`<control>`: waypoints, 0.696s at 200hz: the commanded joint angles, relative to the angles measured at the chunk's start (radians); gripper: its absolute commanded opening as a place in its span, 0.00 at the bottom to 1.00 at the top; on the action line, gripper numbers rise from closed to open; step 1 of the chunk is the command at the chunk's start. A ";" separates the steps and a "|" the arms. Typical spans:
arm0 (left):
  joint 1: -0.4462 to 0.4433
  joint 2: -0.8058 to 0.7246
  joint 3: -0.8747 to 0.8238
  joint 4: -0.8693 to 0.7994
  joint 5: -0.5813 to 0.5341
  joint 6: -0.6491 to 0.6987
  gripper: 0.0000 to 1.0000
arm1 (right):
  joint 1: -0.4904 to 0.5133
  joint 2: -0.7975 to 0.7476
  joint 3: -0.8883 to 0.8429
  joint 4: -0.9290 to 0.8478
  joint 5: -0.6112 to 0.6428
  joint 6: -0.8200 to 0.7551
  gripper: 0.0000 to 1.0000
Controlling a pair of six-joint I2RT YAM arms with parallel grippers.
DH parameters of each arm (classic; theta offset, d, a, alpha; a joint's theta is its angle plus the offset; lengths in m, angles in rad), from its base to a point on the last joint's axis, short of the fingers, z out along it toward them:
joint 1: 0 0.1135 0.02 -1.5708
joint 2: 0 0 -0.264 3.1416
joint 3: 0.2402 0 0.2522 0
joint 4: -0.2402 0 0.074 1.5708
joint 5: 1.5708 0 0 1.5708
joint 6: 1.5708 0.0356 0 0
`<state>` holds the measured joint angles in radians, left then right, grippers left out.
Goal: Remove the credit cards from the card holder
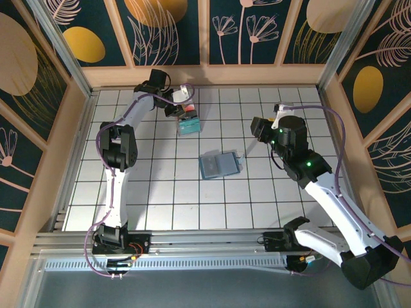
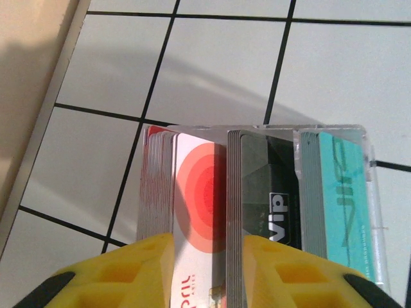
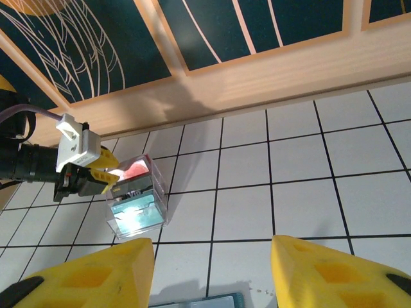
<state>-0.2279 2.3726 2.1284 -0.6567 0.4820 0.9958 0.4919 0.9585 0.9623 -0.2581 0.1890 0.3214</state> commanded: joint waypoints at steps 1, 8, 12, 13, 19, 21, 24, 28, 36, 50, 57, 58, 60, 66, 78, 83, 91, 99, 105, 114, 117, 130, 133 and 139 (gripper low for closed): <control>0.005 -0.100 0.020 -0.024 0.051 -0.073 0.37 | 0.007 0.006 -0.008 0.036 0.005 0.014 0.50; 0.003 -0.117 0.013 -0.024 0.059 -0.096 0.38 | 0.007 0.013 -0.009 0.030 0.011 0.017 0.50; 0.002 -0.129 0.007 -0.024 0.067 -0.107 0.39 | 0.008 0.017 -0.010 0.026 0.015 0.020 0.49; 0.001 -0.132 0.005 -0.024 0.069 -0.109 0.39 | 0.008 0.017 -0.010 0.026 0.016 0.022 0.49; 0.000 -0.153 -0.011 -0.017 0.081 -0.132 0.42 | 0.010 0.026 -0.009 0.018 0.022 0.024 0.49; -0.001 -0.162 -0.016 -0.014 0.083 -0.138 0.42 | 0.012 0.029 -0.009 0.016 0.022 0.025 0.49; -0.004 -0.173 -0.028 -0.008 0.087 -0.149 0.43 | 0.013 0.032 -0.009 0.011 0.026 0.025 0.48; -0.006 -0.189 -0.046 0.006 0.091 -0.167 0.45 | 0.018 0.039 -0.008 0.005 0.032 0.029 0.48; -0.012 -0.230 -0.094 0.045 0.091 -0.206 0.47 | 0.025 0.054 -0.011 -0.006 0.043 0.038 0.47; -0.031 -0.316 -0.213 0.176 0.051 -0.312 0.58 | 0.046 0.082 -0.021 -0.022 0.051 0.052 0.46; -0.045 -0.362 -0.282 0.247 0.014 -0.367 0.63 | 0.049 0.100 -0.026 -0.029 0.055 0.058 0.45; -0.047 -0.368 -0.291 0.259 0.009 -0.374 0.63 | 0.059 0.103 -0.026 -0.031 0.057 0.058 0.45; -0.051 -0.380 -0.314 0.278 -0.003 -0.388 0.63 | 0.067 0.110 -0.025 -0.035 0.062 0.061 0.45; -0.066 -0.421 -0.374 0.338 -0.033 -0.429 0.64 | 0.089 0.129 -0.026 -0.046 0.075 0.068 0.45; -0.091 -0.507 -0.501 0.461 -0.089 -0.525 0.75 | 0.125 0.169 -0.026 -0.069 0.096 0.084 0.44; -0.099 -0.539 -0.550 0.505 -0.111 -0.563 0.81 | 0.140 0.190 -0.026 -0.075 0.097 0.091 0.44; -0.111 -0.589 -0.623 0.566 -0.140 -0.630 0.84 | 0.164 0.218 -0.029 -0.079 0.095 0.100 0.43; -0.118 -0.637 -0.686 0.618 -0.161 -0.710 0.85 | 0.186 0.247 -0.034 -0.081 0.089 0.113 0.43; -0.120 -0.652 -0.727 0.649 -0.179 -0.775 0.86 | 0.202 0.268 -0.038 -0.080 0.084 0.122 0.42; -0.122 -0.716 -0.782 0.683 -0.203 -0.875 0.95 | 0.224 0.297 -0.043 -0.075 0.070 0.136 0.42; -0.122 -0.727 -0.798 0.688 -0.210 -0.902 0.98 | 0.231 0.307 -0.045 -0.072 0.063 0.139 0.42; -0.120 -0.768 -0.859 0.683 -0.244 -1.010 0.99 | 0.258 0.351 -0.054 -0.054 0.036 0.155 0.41; -0.121 -0.773 -0.876 0.683 -0.259 -1.032 0.99 | 0.264 0.361 -0.055 -0.051 0.030 0.159 0.41; -0.122 -0.790 -0.911 0.683 -0.290 -1.087 0.99 | 0.274 0.385 -0.058 -0.042 0.016 0.164 0.40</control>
<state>-0.3630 1.6497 1.3216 -0.0792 0.3168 0.2279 0.7250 1.2808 0.9237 -0.3080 0.2344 0.4290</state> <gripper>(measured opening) 0.986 0.410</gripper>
